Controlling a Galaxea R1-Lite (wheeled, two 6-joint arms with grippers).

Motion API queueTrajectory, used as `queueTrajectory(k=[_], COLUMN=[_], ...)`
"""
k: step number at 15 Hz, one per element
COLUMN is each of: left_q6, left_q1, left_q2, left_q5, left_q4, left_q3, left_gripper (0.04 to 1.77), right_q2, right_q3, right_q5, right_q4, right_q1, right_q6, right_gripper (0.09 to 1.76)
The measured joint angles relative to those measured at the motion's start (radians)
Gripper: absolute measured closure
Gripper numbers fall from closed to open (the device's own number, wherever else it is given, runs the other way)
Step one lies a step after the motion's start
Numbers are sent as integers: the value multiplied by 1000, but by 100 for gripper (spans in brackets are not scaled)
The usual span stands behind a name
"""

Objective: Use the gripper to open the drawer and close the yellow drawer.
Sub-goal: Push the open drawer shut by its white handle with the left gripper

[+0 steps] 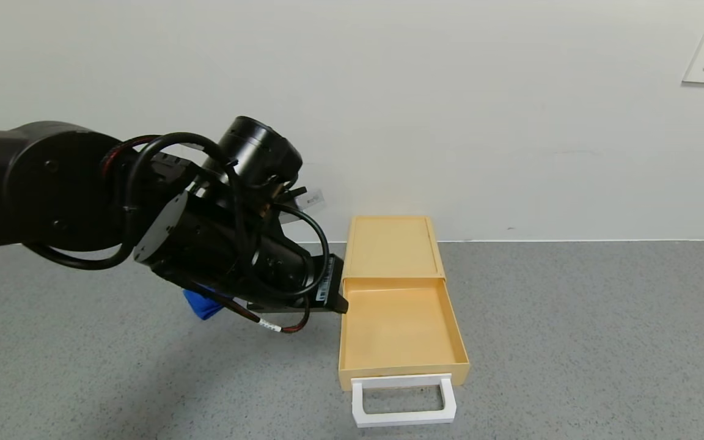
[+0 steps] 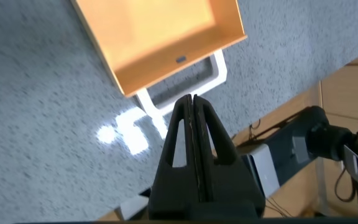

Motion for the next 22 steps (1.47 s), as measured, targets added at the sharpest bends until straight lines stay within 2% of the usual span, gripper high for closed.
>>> queueTrajectory(k=[5,7,9,18,20,22], left_q6=[130,137,136,122,87,22], left_q1=[148,189,209,209,193,158], left_q2=[-85,-104,-113,-103,-97,-90], left_q5=[-74,-107,-113,-96,-61,-1], left_q4=[-295,-323,-351,-342,-340,-327], left_q3=[205,244,259,253,248,237], left_gripper=[170,170,170,170,170,170], right_q2=[0,0,0,0,0,0], right_q3=[0,0,0,0,0,0], right_q5=[0,0,0,0,0,0], right_q4=[0,0,0,0,0,0], right_q1=[0,0,0,0,0,0], right_q6=[0,0,0,0,0,0], right_gripper=[14,14,14,14,14,14])
